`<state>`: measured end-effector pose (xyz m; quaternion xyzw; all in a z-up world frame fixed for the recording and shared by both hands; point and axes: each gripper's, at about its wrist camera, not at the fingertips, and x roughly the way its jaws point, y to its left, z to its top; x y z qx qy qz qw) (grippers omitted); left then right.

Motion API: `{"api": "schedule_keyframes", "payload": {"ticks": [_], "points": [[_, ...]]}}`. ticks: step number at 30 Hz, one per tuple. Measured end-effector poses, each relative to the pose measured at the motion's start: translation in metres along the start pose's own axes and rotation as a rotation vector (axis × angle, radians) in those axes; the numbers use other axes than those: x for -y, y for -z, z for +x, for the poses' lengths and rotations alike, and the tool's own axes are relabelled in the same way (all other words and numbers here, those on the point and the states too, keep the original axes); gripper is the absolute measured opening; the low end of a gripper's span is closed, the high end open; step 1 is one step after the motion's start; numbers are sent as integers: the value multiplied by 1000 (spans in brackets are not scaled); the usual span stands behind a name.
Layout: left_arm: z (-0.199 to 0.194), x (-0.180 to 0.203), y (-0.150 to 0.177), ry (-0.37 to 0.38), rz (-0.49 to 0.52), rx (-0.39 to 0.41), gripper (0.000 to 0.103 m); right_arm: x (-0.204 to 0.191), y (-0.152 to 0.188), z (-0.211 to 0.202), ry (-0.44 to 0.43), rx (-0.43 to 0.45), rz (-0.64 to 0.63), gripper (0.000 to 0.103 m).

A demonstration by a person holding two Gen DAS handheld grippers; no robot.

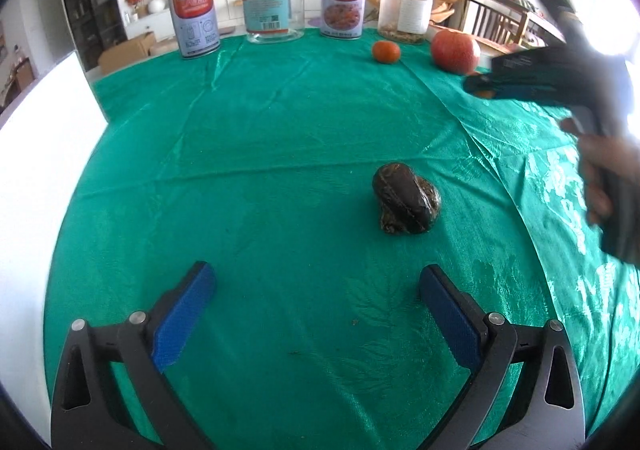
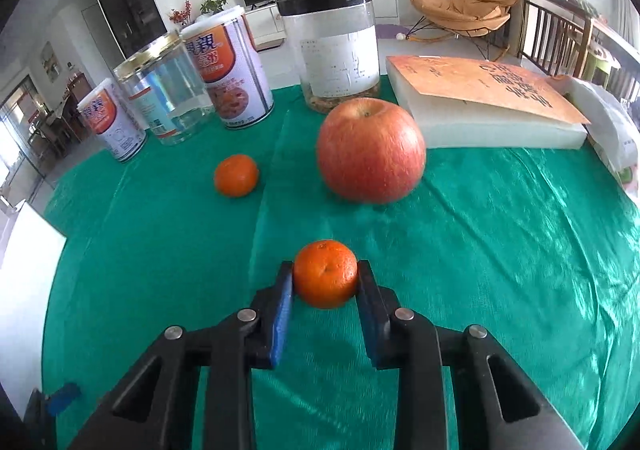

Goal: Organize fruits
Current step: 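Move the left gripper toward the dark fruit while the right grasps an orange, then close the left gripper on the dark fruit while the right holds the orange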

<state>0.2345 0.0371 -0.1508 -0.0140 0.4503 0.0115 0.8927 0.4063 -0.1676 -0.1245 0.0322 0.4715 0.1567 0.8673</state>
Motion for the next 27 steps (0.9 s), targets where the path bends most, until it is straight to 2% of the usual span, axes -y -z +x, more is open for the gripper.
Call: {"api": "schedule_keyframes", "payload": {"ticks": [5,10,13,17,19,21,23,25,27], "points": [[0,1,0,-5,4,-3,102,-6,79,-74,11,-33,-45,30],[0,2,0,-9,6,-4,102,3,158,-118,104,-69,-7,30],[0,2,0,-10,6,-4,103,4,184,-121,132,-74,-2,30],[0,2,1,-9,6,-4,103,1,193,-121,163,-40,-8,34],[0,2,1,-9,7,-5,103,3,196,-121,138,-20,6,51],[0,2,1,-10,7,-4,103,3,203,-119,142,-1,11,80],[0,2,1,-10,6,-4,103,-6,206,-115,161,19,-32,86],[0,2,1,-10,6,-4,103,-13,207,-112,187,11,-81,87],[0,2,1,-10,6,-4,103,-11,207,-112,164,18,-83,94]]}}
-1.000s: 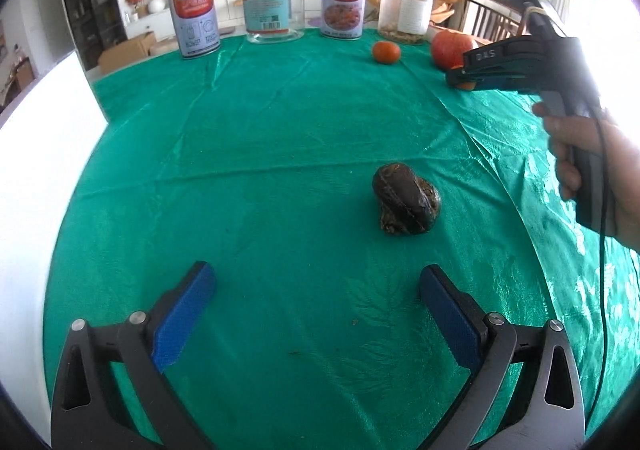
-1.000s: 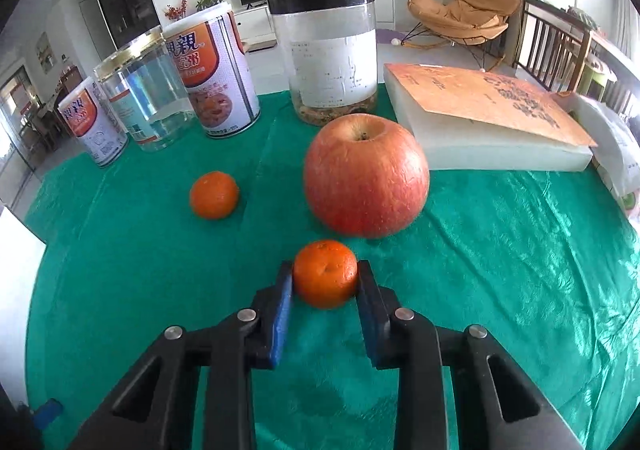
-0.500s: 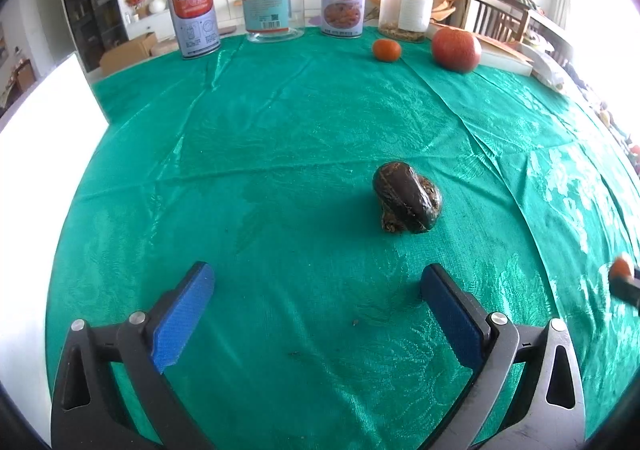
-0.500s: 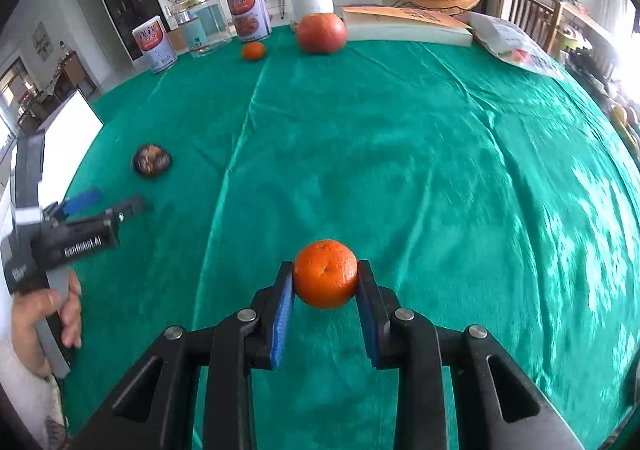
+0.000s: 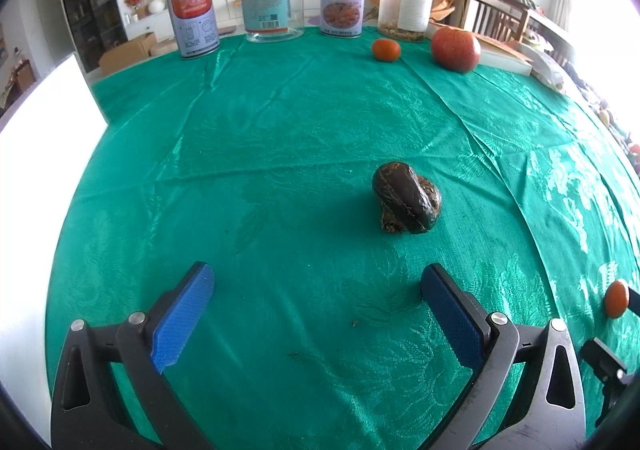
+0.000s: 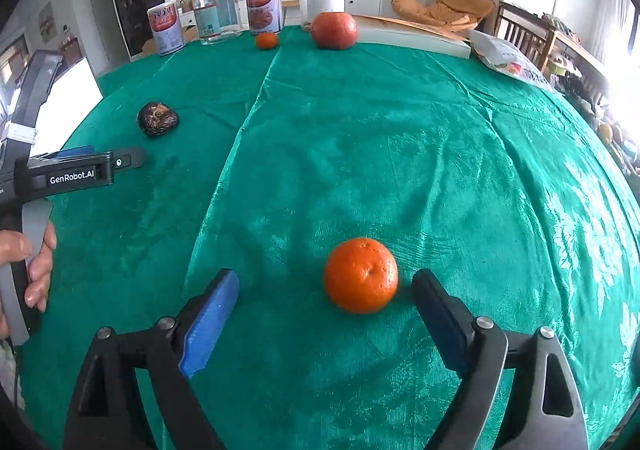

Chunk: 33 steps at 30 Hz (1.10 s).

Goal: Organize fruits
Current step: 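Close the left gripper on the dark fruit while the right holds the orange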

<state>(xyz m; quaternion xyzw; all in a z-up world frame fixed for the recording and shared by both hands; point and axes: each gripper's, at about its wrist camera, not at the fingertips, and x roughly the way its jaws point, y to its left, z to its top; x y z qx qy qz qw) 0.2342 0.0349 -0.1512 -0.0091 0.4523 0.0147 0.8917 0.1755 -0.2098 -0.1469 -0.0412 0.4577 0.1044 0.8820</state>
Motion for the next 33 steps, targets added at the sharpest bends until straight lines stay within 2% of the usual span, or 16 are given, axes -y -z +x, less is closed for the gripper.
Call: {"api": "schedule_keyframes", "payload": {"ticks": [9,27,29,33], "points": [[0,0,0,1,0,0,103,2,0,0,-28,0,7,101],[1,0,-1,7,1,-2,102,5,1,0,-48,4,14,103],[1,2,-2,55,32,-4,102,7,1,0,-59,10,24,103],[-4,14,-3,209,141,-24,102,8,1,-1,-67,14,31,103]]}}
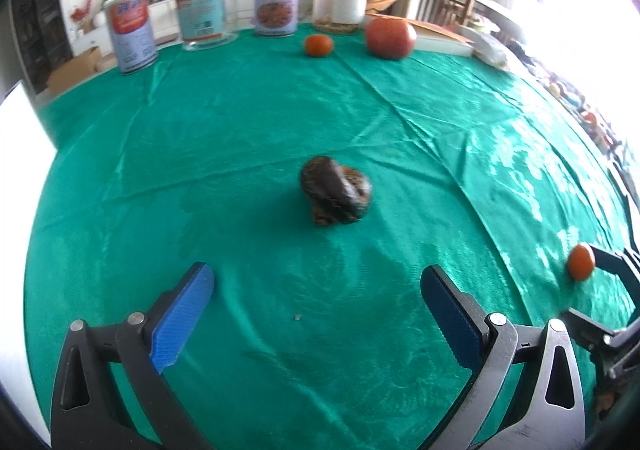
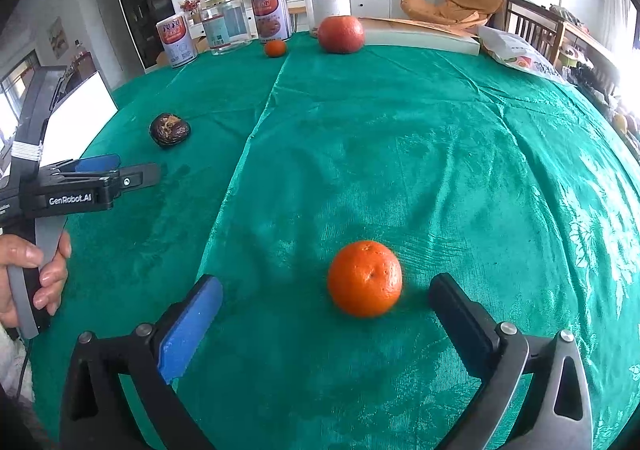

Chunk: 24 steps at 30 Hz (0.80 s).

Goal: Organize fruits
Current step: 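Close the left gripper on the dark fruit while the right holds the orange, then carry the dark fruit and orange over the white box and open both grippers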

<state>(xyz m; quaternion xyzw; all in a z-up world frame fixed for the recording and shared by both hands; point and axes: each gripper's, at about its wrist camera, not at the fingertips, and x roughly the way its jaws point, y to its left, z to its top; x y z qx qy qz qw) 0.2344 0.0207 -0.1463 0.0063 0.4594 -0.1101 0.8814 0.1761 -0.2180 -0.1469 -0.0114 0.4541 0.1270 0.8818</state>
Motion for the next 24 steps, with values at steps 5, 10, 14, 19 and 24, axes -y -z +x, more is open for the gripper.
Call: {"api": "schedule_keyframes", "payload": {"ticks": [5,10,14,19,24], "points": [[5,26,-24,-82,92,36,101,3,1,-1,-14,8,14,103],[19,13,-40,-68,-31,23,56,19,2,-9,-99,37,107,103],[10,4,-31,-57,-101,27,39,62,9,-29,-295,122,353,103],[-26,-5,4,17,-232,-6,39,44,-3,-19,-190,9,254,88],[-72,-7,30,45,-282,-28,39,21,-24,-1,-60,-98,159,44]]}}
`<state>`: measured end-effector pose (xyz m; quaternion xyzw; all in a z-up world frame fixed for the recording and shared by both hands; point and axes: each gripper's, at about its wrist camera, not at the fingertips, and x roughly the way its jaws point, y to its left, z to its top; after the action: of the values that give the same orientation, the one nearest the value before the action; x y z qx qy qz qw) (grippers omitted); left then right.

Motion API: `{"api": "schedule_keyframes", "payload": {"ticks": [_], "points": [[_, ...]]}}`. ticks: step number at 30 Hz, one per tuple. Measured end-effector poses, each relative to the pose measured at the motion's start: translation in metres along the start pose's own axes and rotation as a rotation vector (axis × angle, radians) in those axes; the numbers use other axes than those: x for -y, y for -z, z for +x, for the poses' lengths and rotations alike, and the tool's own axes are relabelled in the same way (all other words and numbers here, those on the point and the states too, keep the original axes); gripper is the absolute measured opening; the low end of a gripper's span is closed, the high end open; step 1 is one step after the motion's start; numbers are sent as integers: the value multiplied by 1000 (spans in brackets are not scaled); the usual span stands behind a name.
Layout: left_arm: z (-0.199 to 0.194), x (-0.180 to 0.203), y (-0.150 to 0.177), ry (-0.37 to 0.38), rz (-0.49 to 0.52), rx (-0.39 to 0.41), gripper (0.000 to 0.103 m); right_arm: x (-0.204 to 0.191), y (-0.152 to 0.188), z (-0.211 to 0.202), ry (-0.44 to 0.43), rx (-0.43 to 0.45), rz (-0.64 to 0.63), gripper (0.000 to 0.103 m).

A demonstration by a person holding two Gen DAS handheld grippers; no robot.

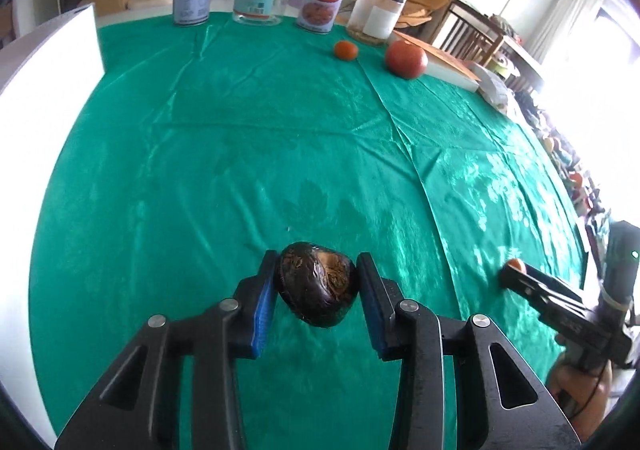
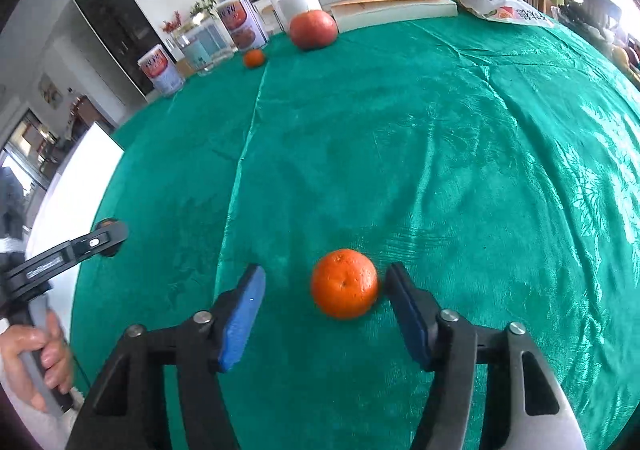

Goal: Organize fruits
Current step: 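Carry the dark fruit and orange over the white box and open both grippers, then withdraw both grippers from the box back over the table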

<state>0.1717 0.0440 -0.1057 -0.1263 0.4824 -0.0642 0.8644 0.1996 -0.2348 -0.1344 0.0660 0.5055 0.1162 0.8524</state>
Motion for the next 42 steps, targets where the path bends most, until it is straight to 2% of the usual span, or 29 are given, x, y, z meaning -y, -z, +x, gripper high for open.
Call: {"api": "schedule_keyframes", "payload": {"ticks": [1,2,6,8,11,13,15,17,19,22,24,27,32,34,36,38,40,42], "points": [[-12,-1,4,4,-2,2,39,-3,-3,1,52,-14,-20,34],[-25,-3,9,14,-9,9,39,-5,-3,-1,63,-30,-10,29],[-102,-17,29,131,-66,66,39,-22,4,-34,-23,-14,5,29],[-148,-27,38,178,-70,101,39,-49,4,-55,-139,-10,-4,29],[-215,-47,46,189,-79,165,39,-106,-2,-84,-382,-19,-29,29],[-257,-71,50,158,-117,221,39,-157,-6,-96,-545,-53,-71,29],[-287,-103,55,116,-190,261,39,-214,-3,-103,-649,-93,-141,29],[-302,-138,58,19,-240,280,39,-273,3,-100,-725,-149,-216,29],[-299,-172,63,-109,-279,264,39,-326,14,-89,-766,-208,-273,29],[-268,-226,73,-232,-352,189,39,-396,37,-58,-756,-302,-355,29],[-243,-252,83,-293,-391,132,39,-427,53,-36,-729,-352,-383,29],[-220,-279,96,-317,-443,82,39,-455,69,-13,-682,-379,-430,29],[-213,-295,105,-359,-456,71,41,-470,81,-6,-615,-339,-496,32],[-209,-297,104,-375,-462,71,53,-468,78,0,-613,-336,-485,44],[-210,-296,104,-377,-460,81,69,-461,74,-6,-614,-311,-473,60],[-212,-291,103,-401,-438,99,77,-446,68,-16,-615,-266,-460,71],[-217,-284,102,-407,-424,129,85,-433,60,-25,-596,-212,-448,76],[-221,-271,98,-394,-411,160,88,-411,54,-35,-550,-161,-438,92]]}}
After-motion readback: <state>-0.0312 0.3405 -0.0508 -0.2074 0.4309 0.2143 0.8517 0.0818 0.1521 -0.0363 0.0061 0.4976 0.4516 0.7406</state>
